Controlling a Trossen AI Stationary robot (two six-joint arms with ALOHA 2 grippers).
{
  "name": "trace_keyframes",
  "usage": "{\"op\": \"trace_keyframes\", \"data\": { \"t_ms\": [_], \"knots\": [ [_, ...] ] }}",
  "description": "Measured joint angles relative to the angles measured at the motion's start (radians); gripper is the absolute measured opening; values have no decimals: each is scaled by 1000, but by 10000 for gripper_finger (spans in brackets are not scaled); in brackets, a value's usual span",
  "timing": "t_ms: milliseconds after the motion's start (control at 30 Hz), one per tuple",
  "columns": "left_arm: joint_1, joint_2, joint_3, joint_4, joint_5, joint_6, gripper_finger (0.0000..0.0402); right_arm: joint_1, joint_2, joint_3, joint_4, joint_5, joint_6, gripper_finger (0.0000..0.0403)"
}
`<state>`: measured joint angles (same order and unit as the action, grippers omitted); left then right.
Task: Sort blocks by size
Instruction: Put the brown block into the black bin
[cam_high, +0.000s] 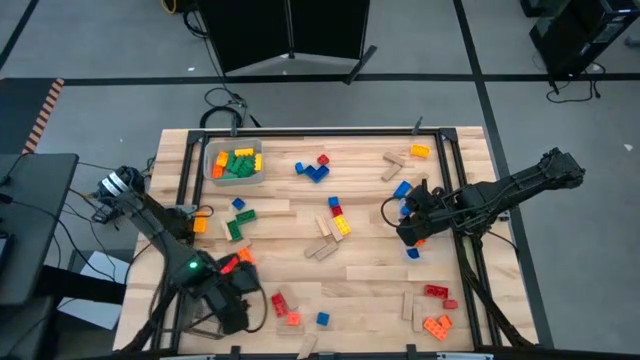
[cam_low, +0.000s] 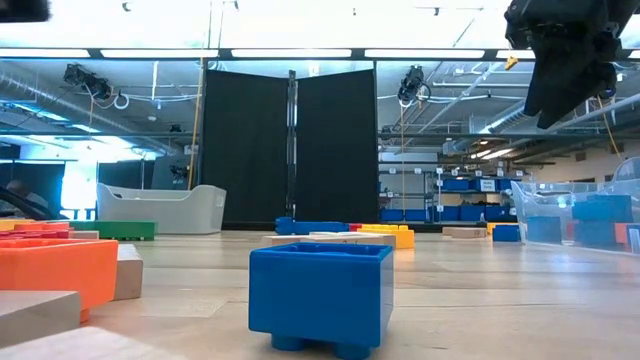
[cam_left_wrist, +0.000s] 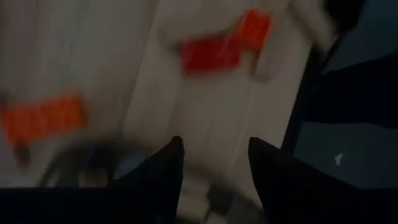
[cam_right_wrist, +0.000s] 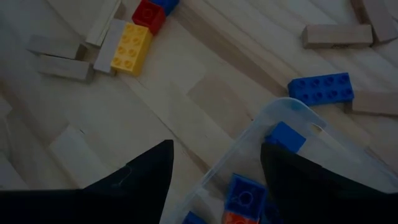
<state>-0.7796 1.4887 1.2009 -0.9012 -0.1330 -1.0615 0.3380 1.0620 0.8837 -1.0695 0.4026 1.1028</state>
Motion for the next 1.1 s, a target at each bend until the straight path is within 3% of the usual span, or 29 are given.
{"op": "trace_keyframes", "data": {
  "t_ms": [233,400,733,1100],
  "knots": [
    [73,106,1,135,38,192,166,0,0,0,3,-7,4,256],
    [90,203,14,227,106,221,157,0,0,0,3,-8,4,256],
    [100,375,160,-5,112,258,156,0,0,0,3,-11,2,256],
    [100,384,168,47,63,293,156,0,0,0,10,-11,2,256]
  ]
}}
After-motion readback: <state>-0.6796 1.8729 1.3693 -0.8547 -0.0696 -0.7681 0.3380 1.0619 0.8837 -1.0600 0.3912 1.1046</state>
